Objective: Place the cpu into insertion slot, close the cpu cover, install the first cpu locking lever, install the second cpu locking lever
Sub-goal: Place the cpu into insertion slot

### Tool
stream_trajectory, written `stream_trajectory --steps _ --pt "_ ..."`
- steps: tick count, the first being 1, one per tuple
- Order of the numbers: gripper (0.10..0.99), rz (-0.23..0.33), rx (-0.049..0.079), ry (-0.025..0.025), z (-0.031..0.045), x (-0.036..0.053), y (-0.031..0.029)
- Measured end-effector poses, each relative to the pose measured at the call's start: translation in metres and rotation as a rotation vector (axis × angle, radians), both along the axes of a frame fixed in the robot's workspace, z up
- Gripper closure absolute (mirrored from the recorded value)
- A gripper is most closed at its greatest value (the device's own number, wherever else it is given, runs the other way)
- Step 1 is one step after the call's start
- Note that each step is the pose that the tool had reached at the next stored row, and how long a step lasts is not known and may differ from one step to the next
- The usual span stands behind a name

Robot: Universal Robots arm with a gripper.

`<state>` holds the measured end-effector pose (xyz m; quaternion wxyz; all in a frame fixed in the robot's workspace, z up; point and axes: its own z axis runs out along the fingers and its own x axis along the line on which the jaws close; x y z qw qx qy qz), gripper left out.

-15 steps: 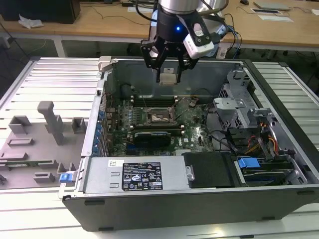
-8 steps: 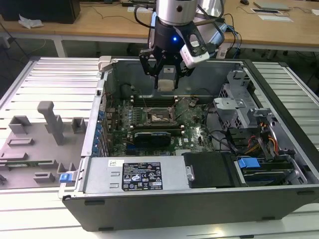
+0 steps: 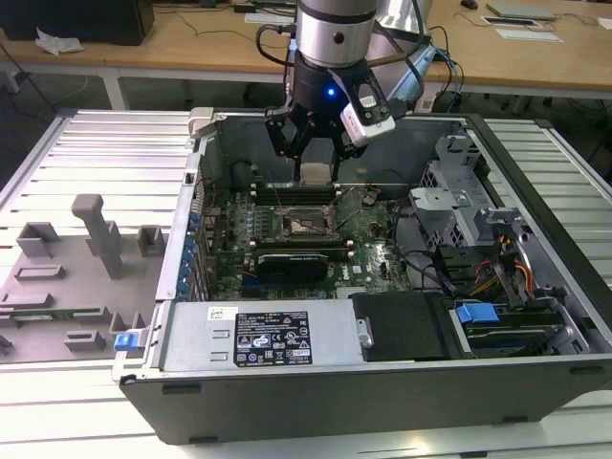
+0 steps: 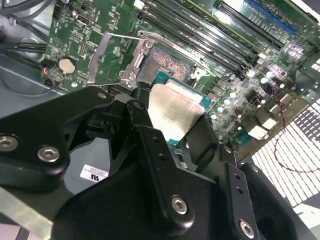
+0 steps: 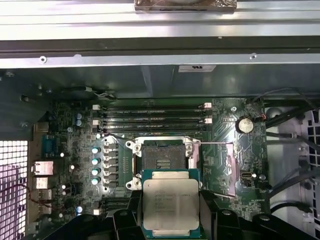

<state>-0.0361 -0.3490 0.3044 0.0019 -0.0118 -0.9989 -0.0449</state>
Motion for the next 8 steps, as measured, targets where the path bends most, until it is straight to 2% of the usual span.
stream_trajectory --steps 1,3,8 --pt "0.545 -0.006 0.000 0.0000 -0.0019 -0.0001 0.0000" --pt "0.545 -0.073 0.000 0.0000 -0.0073 -0.0001 0.0000" --pt "0.545 -0.176 0.000 0.0000 -0.0112 -0.0001 0.0000"
